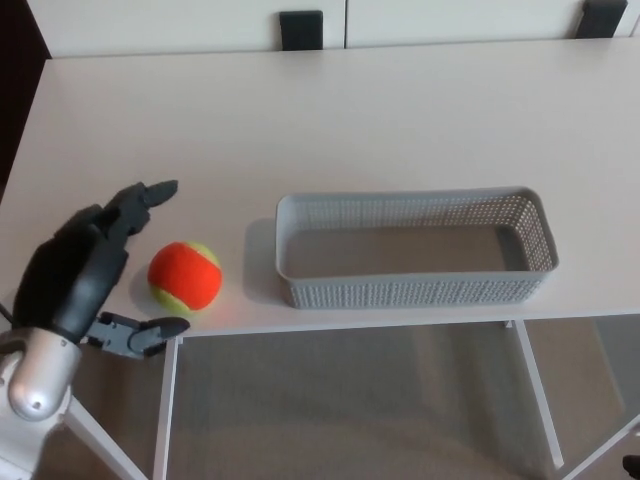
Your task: The robot walk towards a table in front and uses its left hand to pickup a tennis ball on the left side and put it in a container on the right hand side
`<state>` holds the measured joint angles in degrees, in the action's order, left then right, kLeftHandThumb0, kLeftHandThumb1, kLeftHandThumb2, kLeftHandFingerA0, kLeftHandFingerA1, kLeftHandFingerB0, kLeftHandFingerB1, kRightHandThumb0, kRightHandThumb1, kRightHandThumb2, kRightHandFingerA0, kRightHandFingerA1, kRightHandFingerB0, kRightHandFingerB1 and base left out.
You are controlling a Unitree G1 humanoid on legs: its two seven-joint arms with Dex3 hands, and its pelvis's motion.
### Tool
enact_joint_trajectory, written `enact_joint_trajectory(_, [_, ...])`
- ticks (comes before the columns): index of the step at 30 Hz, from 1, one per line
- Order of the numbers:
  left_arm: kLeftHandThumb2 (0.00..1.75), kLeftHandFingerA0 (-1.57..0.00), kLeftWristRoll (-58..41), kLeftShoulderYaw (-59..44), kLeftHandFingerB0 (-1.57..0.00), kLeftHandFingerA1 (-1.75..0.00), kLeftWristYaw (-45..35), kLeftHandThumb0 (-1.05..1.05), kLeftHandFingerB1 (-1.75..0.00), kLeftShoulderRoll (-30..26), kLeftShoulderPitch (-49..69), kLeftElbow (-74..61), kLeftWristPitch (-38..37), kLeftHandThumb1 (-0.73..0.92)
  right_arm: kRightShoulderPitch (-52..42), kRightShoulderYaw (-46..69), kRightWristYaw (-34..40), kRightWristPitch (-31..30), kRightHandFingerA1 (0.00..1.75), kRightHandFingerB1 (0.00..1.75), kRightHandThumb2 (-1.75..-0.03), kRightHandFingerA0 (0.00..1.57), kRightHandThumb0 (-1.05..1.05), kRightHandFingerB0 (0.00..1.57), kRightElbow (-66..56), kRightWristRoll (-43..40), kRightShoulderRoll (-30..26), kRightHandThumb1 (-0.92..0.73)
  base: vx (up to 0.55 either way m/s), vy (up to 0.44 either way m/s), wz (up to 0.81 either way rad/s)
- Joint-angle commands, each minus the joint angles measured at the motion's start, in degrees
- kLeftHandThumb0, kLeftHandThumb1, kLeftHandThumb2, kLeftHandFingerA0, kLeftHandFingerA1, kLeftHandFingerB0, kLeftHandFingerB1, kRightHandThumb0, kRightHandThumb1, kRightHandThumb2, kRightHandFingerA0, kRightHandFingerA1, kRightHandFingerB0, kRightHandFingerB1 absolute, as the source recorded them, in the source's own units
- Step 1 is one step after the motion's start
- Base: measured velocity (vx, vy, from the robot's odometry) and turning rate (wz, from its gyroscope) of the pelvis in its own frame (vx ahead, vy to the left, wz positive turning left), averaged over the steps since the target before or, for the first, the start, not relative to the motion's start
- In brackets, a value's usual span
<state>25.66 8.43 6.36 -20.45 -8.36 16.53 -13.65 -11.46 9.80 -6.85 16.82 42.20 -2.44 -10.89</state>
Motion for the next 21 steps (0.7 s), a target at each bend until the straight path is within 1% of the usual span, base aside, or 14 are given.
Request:
enact_joint_trajectory(1, [0.60, -0.15, -0.84, 0.29, -0.11, -0.38, -1.42, -0.49, -0.33, 0.40, 0.93, -0.47, 0.15, 0.32, -0.08, -0.19, -0.45, -2.25, 0.88, 0.70, -0.77, 0.52, -0.65, 0.22, -0.64, 0.26, -1.40, -0.25, 0.00, 0.000, 0.00])
enact_joint_trajectory(5, [0.60, -0.15, -0.92, 0.29, -0.11, -0.38, -1.97, -0.49, -0.33, 0.66, 1.12, -0.91, 0.49, 0.32, 0.03, -0.32, -0.43, -2.58, 0.88, 0.70, -0.77, 0.52, -0.65, 0.22, -0.76, 0.19, -1.52, -0.25, 0.00, 0.000, 0.00])
enact_joint_trajectory(6, [0.61, -0.22, -1.33, 0.29, -0.12, -0.42, -2.10, -0.47, -0.33, 1.21, 1.03, -0.78, 0.59, 0.34, 0.04, -0.25, -0.63, -2.46, 1.01, 0.85, -0.61, 0.43, -0.59, 0.15, -0.78, -0.01, -1.54, -0.31, 0.00, 0.000, 0.00])
enact_joint_trajectory(7, [0.61, -0.22, -1.94, 0.32, -0.12, -0.42, -2.28, -0.47, -0.33, 2.01, 0.90, -0.57, 0.74, 0.34, 0.05, -0.13, -0.94, -2.27, 1.01, 0.85, -0.61, 0.43, -0.59, 0.15, -0.80, -0.29, -1.56, -0.31, 0.00, 0.000, 0.00])
enact_joint_trajectory(8, [0.62, -0.28, -1.78, 0.26, -0.12, -0.45, -1.97, -0.47, -0.34, 2.10, 0.90, -0.49, 0.51, 0.33, 0.00, -0.13, -1.11, -2.08, 1.02, 0.85, -0.60, 0.42, -0.61, 0.14, -0.86, -0.40, -1.48, -0.31, 0.00, 0.000, 0.00])
enact_joint_trajectory(14, [0.61, -0.27, -2.89, -0.38, -0.12, -0.46, -3.22, -0.46, -0.34, 3.65, 0.21, -0.24, 1.74, 0.33, 0.30, 0.22, -1.48, -2.84, 1.00, 0.83, -0.58, 0.44, -0.61, 0.16, -1.30, -0.92, -1.38, -0.32, 0.00, 0.000, 0.00])
enact_joint_trajectory(15, [0.60, -0.20, -3.89, -0.53, -0.12, -0.43, -4.66, -0.49, -0.33, 4.36, -0.41, -0.51, 3.70, 0.34, 0.54, 0.01, -1.02, -2.90, 1.00, 0.85, -0.60, 0.44, -0.57, 0.15, -1.68, -0.45, -1.42, -0.32, 0.00, 0.000, 0.00])
enact_joint_trajectory(18, [0.60, -0.20, -4.24, -0.78, -0.12, -0.43, -5.52, -0.49, -0.33, 4.81, -0.66, -0.74, 4.69, 0.34, 0.58, -0.07, -0.82, -3.08, 1.00, 0.85, -0.60, 0.44, -0.57, 0.15, -2.03, -0.23, -1.42, -0.32, 0.00, 0.000, 0.00])
enact_joint_trajectory(19, [0.76, -0.03, -4.38, -0.62, 0.00, -0.50, -6.67, -0.24, -0.48, 5.15, -1.56, -0.69, 6.48, 0.16, 0.49, 0.10, -1.11, -4.11, 1.01, 0.79, -0.59, 0.42, -0.57, 0.15, -3.23, -0.77, -1.22, -0.31, 0.00, 0.000, 0.00])
enact_joint_trajectory(21, [0.76, -0.03, -4.41, -0.60, 0.00, -0.50, -7.28, -0.24, -0.48, 5.34, -1.94, -0.75, 7.38, 0.16, 0.39, 0.17, -1.23, -4.70, 1.01, 0.79, -0.59, 0.42, -0.57, 0.15, -3.93, -0.99, -1.12, -0.31, 0.00, 0.000, 0.00])
